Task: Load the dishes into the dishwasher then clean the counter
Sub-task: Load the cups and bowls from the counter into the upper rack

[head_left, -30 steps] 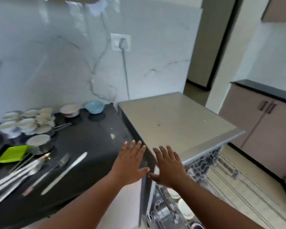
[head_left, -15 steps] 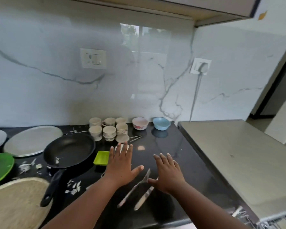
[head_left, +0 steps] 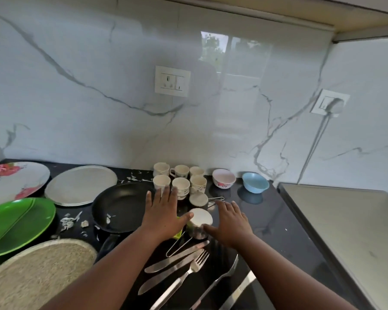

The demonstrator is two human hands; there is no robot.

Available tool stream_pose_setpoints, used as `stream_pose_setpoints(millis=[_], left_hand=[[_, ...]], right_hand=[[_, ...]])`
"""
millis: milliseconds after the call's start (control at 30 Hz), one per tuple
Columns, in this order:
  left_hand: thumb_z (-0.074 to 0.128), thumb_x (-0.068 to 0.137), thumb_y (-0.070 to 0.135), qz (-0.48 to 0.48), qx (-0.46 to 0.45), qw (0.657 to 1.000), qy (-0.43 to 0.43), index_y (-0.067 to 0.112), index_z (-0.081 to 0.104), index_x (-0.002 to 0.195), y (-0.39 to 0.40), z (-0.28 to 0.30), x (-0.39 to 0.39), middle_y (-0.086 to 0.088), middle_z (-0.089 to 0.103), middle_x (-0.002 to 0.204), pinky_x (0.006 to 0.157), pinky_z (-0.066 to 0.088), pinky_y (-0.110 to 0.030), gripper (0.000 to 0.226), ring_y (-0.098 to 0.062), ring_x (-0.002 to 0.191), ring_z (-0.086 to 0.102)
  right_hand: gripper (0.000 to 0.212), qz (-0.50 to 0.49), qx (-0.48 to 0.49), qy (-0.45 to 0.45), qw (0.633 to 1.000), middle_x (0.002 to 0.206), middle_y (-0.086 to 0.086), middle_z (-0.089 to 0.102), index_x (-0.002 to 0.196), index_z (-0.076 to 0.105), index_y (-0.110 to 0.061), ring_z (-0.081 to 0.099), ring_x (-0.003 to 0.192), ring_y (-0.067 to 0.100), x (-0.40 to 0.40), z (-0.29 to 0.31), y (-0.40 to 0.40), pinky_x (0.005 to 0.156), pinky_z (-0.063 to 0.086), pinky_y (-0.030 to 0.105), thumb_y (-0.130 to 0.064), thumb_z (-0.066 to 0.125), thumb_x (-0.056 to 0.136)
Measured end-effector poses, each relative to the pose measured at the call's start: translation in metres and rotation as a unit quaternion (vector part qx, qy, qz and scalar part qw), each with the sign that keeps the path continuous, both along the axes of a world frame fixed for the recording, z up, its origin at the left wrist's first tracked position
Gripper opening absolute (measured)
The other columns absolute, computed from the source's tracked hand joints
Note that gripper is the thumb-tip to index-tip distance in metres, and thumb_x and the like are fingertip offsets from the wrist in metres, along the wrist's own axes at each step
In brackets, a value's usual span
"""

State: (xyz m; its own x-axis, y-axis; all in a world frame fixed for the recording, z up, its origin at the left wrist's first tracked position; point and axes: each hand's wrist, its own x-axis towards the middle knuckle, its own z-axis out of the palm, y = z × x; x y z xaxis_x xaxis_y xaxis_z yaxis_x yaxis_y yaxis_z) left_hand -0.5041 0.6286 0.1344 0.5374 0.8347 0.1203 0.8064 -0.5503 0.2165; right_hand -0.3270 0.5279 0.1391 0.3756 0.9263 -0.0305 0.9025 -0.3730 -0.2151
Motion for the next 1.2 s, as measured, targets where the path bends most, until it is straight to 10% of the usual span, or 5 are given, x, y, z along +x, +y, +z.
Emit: stream_pose_setpoints(millis=[567,1200], left_hand=[[0.049,0.078,0.071,0.030,-0.030,0.991,0.124,0.024,0.016,0.151,0.128,-0.014,0.081,0.000,0.017,0.159,0.110,-0.015,-0.062,0.093,-0.027,0.148,0.005],[0.074,0.064,0.054,0.039,-0.011,0.996,-0.076,0.027,0.039,0.128,0.131,-0.012,0.082,0.005,0.051,0.132,0.113,0.007,-0.042,0.078,-0.016,0.130,0.042]], right_hand=[[0.083,0.021,0.032,0.140,0.989,0.140,0.009,0.043,0.147,0.023,-0.021,0.044,0.130,0.032,0.064,-0.013,0.148,0.101,0.042,0.045,-0.051,0.063,0.081],[0.077,-0.019,0.218,0.303,0.928,0.120,-0.004,0.057,0.128,0.043,-0.026,0.059,0.106,0.017,0.073,-0.033,0.165,0.085,0.046,0.030,-0.038,0.083,0.063]])
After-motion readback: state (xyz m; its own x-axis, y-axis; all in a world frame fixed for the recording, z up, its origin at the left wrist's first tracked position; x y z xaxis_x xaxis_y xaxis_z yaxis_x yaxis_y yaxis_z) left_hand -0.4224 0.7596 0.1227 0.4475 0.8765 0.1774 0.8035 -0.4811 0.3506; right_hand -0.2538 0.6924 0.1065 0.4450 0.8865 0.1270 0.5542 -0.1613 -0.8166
